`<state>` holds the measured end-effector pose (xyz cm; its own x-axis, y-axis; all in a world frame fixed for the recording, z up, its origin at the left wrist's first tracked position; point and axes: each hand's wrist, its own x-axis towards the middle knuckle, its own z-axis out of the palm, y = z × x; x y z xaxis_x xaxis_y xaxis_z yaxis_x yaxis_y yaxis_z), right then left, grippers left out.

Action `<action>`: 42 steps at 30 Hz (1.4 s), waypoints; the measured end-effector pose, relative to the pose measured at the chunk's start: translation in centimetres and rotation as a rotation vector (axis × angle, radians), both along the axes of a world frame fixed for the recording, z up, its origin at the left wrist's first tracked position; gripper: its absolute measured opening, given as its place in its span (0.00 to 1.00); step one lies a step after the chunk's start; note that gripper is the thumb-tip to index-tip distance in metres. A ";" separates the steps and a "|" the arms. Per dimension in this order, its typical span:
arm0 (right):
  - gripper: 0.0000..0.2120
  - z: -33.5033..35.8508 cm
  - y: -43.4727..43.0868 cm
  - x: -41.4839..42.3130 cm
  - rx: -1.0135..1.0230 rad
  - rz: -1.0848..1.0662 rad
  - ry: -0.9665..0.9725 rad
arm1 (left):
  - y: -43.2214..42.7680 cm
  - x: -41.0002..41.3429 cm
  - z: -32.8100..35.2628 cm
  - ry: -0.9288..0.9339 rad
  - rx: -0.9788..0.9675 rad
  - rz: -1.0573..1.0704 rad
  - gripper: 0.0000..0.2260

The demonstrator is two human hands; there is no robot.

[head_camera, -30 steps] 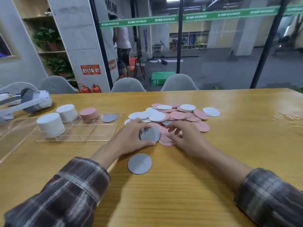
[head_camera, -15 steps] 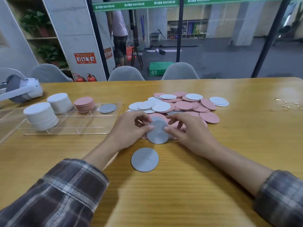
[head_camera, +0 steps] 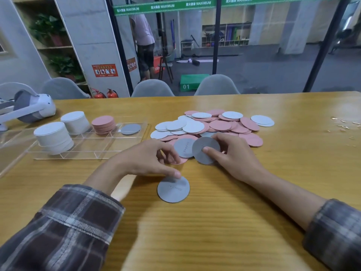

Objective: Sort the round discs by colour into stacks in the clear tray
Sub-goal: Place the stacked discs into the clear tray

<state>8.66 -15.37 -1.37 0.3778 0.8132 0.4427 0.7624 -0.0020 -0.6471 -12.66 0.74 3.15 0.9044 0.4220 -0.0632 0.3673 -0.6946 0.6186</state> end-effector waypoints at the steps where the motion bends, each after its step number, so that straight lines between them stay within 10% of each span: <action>1: 0.05 0.0 0.0 0.0 0.005 -0.006 -0.005 | 0.1 -0.2 0.2 0.027 -0.017 -0.017 0.17; 15: 0.05 0.6 -0.3 -0.8 -0.004 0.010 0.030 | 0.1 0.2 -0.1 0.007 -0.096 -0.066 0.10; 26: 0.04 1.2 -0.6 -1.7 -0.056 0.091 0.139 | -1.8 2.6 -2.2 -0.531 -0.023 0.073 0.09; 42: 0.05 0.9 -0.5 -1.0 -0.108 0.158 0.133 | -3.2 3.7 -1.9 -0.701 0.246 0.016 0.10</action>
<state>7.65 -15.86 -0.46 0.2914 0.9067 0.3048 0.6667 0.0361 -0.7444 -8.93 -2.45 1.24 0.6912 0.3632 0.6248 -0.0450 -0.8412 0.5388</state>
